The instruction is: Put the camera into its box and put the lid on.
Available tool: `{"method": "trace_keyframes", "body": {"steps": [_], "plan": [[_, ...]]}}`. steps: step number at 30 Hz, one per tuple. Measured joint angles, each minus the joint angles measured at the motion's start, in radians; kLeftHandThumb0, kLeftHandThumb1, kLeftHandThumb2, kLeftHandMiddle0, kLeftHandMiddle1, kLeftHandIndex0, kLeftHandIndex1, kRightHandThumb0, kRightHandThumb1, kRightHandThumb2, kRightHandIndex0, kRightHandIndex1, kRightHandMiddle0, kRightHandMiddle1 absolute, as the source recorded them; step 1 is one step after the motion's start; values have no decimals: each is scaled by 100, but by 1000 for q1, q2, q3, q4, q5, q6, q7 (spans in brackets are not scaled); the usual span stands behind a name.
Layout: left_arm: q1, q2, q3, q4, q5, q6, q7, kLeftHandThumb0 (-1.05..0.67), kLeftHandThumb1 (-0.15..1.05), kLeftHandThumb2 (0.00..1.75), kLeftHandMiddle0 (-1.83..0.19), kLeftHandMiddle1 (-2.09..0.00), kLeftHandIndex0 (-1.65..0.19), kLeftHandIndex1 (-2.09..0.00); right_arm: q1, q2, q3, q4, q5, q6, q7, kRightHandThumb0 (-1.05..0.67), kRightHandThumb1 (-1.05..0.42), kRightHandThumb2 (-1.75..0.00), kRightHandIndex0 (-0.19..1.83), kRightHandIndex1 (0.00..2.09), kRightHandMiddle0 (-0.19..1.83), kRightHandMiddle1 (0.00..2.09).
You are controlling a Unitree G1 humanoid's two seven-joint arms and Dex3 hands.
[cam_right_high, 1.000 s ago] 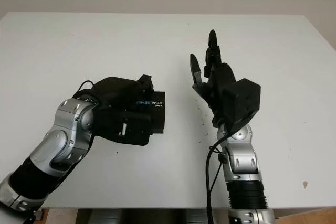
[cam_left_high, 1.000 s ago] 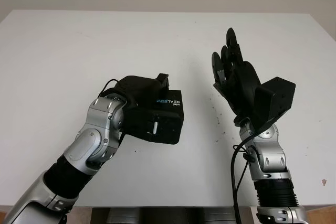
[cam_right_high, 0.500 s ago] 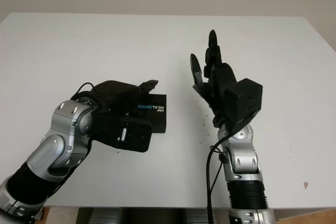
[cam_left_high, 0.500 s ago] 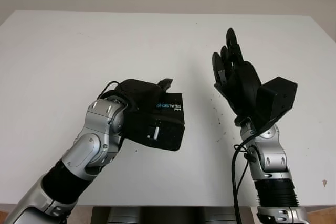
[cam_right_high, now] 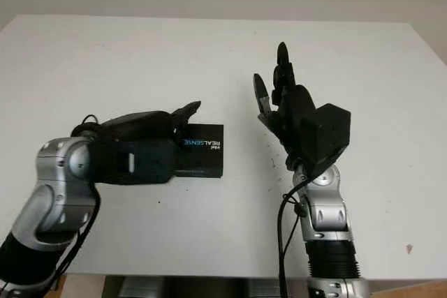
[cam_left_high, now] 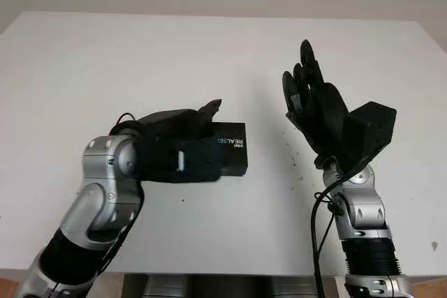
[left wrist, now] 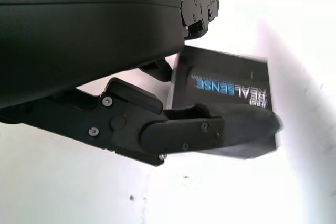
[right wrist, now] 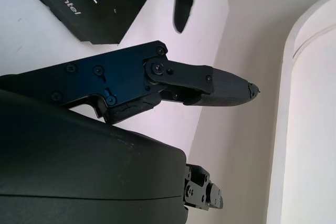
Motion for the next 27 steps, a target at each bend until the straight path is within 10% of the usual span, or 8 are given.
{"method": "trace_keyframes", "body": {"steps": [7,17,27], "plan": [[-7,0,134,-3,-201,48,152,-87,105,64,13,-4,19,0,1,-12,-7,0,8,4,18,-71,-105,-55,-19,0,-19,0],[-75,-81,289,183,-418,-195,575,-77,105,60,19,0,19,0,10,-28,-9,-22,10,32,23,-70,-105,-58,-19,0,-19,0],[-49,-75,303,331,-498,-292,724,-78,105,61,19,0,19,0,12,-28,-8,-33,16,46,25,-69,-105,-59,-19,0,-19,0]]}}
